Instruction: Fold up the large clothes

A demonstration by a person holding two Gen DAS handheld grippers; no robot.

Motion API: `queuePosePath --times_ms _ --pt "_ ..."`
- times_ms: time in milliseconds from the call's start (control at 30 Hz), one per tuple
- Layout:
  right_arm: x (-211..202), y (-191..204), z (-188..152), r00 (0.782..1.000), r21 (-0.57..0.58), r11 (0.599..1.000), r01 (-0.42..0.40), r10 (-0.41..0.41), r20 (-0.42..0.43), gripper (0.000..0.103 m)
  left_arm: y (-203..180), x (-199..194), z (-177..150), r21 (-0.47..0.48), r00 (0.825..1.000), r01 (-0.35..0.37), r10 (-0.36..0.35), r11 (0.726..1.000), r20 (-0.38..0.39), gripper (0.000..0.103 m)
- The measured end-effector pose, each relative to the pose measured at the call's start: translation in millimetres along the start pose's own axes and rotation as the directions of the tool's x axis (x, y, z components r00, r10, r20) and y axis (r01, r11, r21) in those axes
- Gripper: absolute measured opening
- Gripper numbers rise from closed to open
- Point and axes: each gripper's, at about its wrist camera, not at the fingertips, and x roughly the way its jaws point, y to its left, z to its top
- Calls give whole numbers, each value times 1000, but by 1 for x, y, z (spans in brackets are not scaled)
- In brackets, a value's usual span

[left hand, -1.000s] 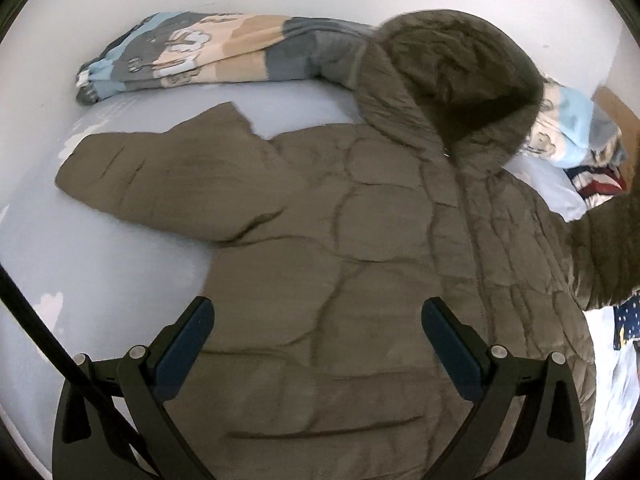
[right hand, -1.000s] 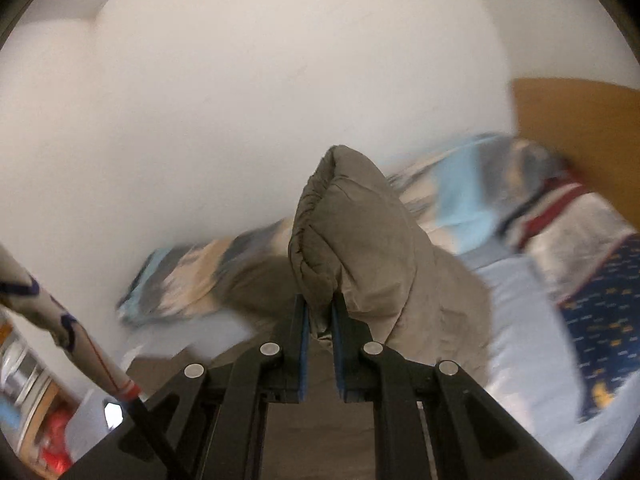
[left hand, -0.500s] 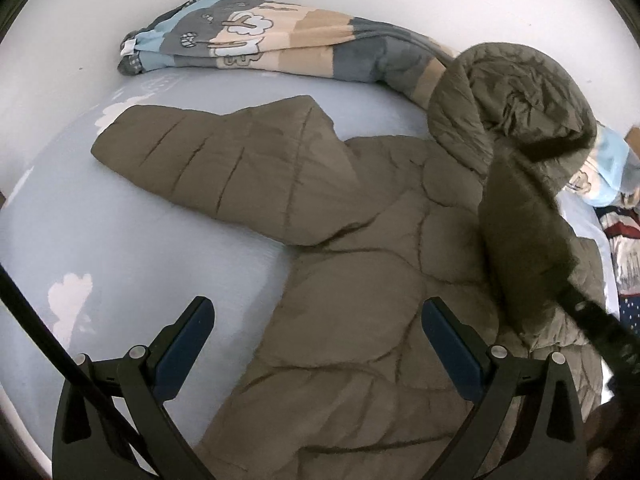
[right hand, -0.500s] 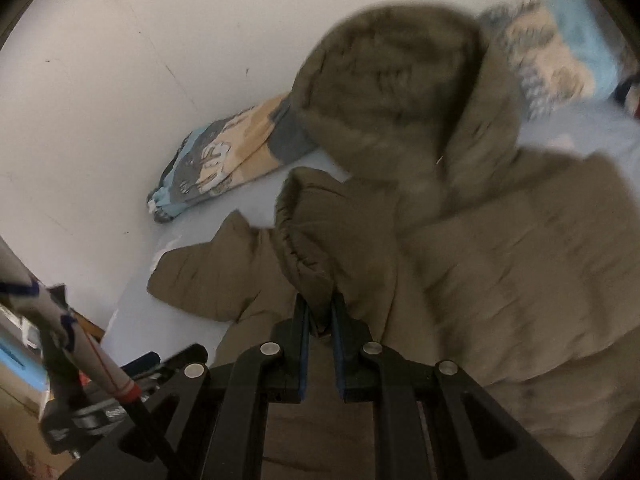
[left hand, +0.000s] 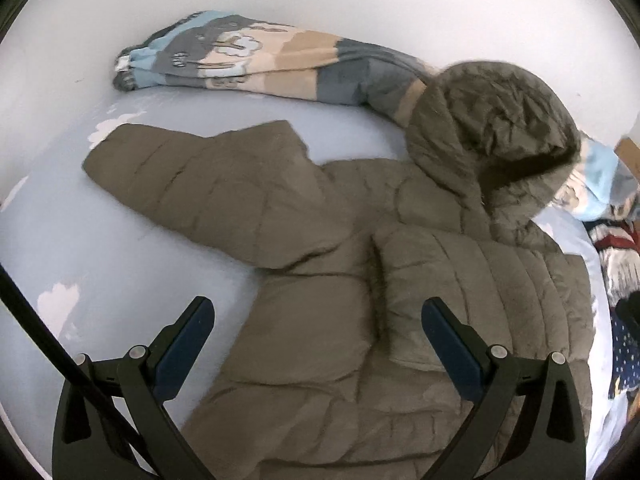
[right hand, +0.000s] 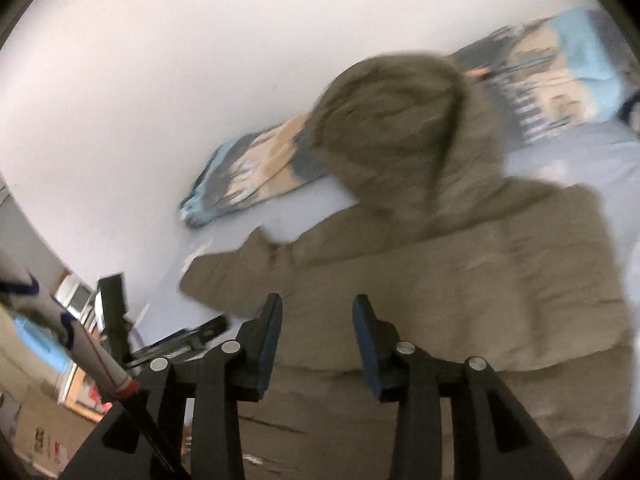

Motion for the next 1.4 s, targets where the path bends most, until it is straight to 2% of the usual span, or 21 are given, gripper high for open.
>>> queuePosePath --times_ms 67,100,133,167,200,233,300,433,533,700,767,800,967,1133,1200,1300,1367,1400 --pt "-11 -24 6 989 -2 990 144 -144 21 40 -10 5 -4 30 1000 2 -2 1000 -11 103" --pt "-13 -42 8 975 6 975 224 -224 17 40 -15 8 -6 45 1000 5 -4 999 -15 103" --pt "-13 -55 10 964 12 964 265 -265 7 39 -21 11 -7 66 1000 9 -8 998 -20 103" --pt "-12 -71 11 946 19 946 325 -325 -5 35 -28 13 -9 88 1000 15 -13 996 -20 103" --pt "-9 -90 11 921 29 921 389 -388 -28 21 -34 14 -11 108 1000 21 -19 994 -17 103" --pt "-6 -104 13 910 45 909 413 -412 -46 14 -40 15 -13 132 1000 24 -22 991 -14 103" --pt "-1 -136 12 889 103 883 458 -453 -75 14 -50 21 -16 175 1000 10 -7 985 -17 103" --pt "14 -170 6 877 131 870 475 -455 -153 13 -55 49 -22 193 995 -36 54 981 -87 103" --pt "31 -186 -3 868 137 865 482 -450 -208 12 -52 68 -23 162 986 -25 51 986 -157 103" --pt "36 -197 -9 875 188 864 467 -419 -243 11 -51 64 -22 174 988 -21 47 985 -149 103" --pt "29 -189 -5 868 175 860 480 -436 -237 11 -48 56 -20 159 990 -6 28 987 -136 103" --pt "21 -180 -3 872 164 864 476 -440 -215 11 -45 51 -19 150 992 3 17 989 -126 103" --pt "-14 -135 -11 911 160 898 410 -394 -124 13 -36 36 -15 128 995 11 1 992 -95 103" --pt "-33 -90 -43 939 182 922 342 -327 -112 13 -30 29 -13 118 995 24 -12 993 -96 103" --pt "-35 -76 -56 940 190 921 341 -326 -103 13 -28 24 -13 116 996 26 -15 993 -88 103" --pt "-34 -54 -80 939 190 922 336 -315 -136 14 -24 22 -13 109 996 33 -23 993 -90 103" --pt "-35 -44 -93 932 184 917 355 -333 -141 20 -24 23 -15 115 995 32 -21 993 -101 103" --pt "-35 -42 -99 927 186 911 367 -343 -152 29 -24 25 -16 120 994 30 -17 992 -107 103"
